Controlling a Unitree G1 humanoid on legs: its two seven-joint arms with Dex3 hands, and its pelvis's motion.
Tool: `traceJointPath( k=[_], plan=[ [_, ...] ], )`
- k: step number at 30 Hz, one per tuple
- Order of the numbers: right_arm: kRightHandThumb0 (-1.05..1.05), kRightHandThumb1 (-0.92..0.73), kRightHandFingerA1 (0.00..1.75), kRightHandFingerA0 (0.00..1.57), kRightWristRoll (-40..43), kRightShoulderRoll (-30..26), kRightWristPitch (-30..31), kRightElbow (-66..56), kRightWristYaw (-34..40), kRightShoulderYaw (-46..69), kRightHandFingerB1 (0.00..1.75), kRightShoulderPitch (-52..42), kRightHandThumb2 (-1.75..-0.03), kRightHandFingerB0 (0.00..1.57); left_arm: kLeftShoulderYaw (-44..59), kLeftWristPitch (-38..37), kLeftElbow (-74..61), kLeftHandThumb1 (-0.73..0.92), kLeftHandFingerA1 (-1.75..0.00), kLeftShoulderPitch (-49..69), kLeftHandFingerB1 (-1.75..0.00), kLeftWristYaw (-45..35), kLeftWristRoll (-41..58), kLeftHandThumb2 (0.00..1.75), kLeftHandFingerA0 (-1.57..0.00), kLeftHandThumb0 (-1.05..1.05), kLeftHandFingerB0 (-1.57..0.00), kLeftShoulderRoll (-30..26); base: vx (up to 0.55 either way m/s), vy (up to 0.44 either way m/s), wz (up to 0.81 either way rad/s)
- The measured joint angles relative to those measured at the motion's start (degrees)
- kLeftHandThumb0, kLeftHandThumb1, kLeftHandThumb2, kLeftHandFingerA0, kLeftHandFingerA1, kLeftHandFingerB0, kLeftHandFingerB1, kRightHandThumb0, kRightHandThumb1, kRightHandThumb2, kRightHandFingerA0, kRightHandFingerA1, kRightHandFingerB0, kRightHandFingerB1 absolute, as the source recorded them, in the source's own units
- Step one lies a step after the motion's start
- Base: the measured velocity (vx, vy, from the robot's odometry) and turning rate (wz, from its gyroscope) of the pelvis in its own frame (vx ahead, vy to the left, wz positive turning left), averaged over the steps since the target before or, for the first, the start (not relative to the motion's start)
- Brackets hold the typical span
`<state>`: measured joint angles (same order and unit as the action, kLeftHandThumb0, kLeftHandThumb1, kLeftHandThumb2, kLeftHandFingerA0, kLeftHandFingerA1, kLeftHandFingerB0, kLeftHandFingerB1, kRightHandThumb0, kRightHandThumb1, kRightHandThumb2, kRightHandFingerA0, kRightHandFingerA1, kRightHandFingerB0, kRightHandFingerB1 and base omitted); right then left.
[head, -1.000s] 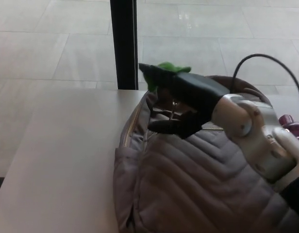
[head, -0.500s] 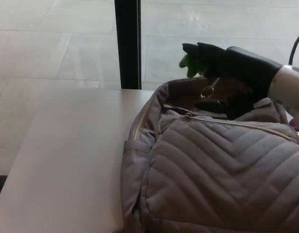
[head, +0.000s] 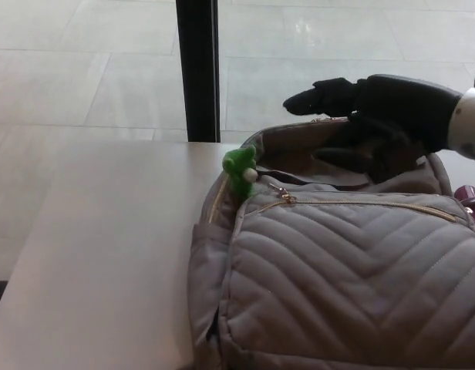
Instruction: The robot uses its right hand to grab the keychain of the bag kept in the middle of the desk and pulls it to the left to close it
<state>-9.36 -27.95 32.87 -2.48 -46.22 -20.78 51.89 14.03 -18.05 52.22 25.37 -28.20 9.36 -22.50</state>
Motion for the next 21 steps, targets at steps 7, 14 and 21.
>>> traceJointPath(
  k=[7,14,21],
  plan=[
    [-0.77,-0.68,0.48,0.15,1.65,-3.13,1.80,2.55,-6.14,-0.96,0.39,5.38,-1.01,0.06,-0.31,0.02,-0.51,0.80,-0.52,-0.19,-0.47,0.16,-0.14,0.63,-0.61,-0.69,-0.55,0.00,0.00,0.000,0.00],
    [-0.75,-0.82,0.38,0.24,3.65,-14.43,1.81,7.14,-10.04,7.21,0.26,6.48,-0.65,0.17,-0.58,0.03,-0.98,0.77,-0.53,-0.01,-0.50,0.25,-0.15,0.63,-0.56,-0.67,-0.45,0.04,0.00,0.000,0.00],
    [-0.73,-0.81,0.48,0.36,4.87,-24.70,1.44,11.80,-10.48,19.95,0.31,2.36,-0.65,0.28,-0.50,0.10,-1.45,0.60,-0.63,0.01,-0.59,0.16,0.03,0.96,-0.51,-0.68,-0.39,0.25,0.00,0.000,0.00]
  ],
)
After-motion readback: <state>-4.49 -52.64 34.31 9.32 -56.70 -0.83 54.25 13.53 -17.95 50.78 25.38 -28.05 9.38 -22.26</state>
